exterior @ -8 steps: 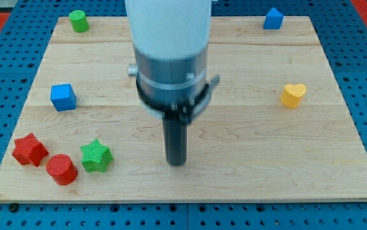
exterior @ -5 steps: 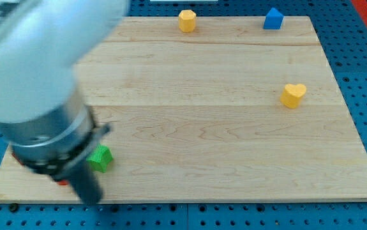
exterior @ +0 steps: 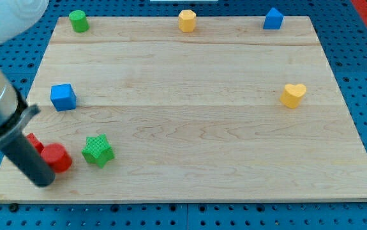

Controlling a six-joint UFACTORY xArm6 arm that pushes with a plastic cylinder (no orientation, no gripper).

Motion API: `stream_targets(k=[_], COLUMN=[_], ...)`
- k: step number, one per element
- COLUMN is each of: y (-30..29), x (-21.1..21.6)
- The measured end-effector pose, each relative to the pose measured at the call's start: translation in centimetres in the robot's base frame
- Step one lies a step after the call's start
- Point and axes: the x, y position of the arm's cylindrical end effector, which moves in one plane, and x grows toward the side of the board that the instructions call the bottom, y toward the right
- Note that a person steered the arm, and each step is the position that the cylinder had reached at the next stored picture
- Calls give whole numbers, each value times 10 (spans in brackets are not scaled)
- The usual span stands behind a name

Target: Push the red circle parallel to the green star

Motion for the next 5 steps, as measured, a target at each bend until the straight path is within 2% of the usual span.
stream_targets(k=[2,3,4,5], y=[12,-17,20,90], x=[-60,-71,-107,-112])
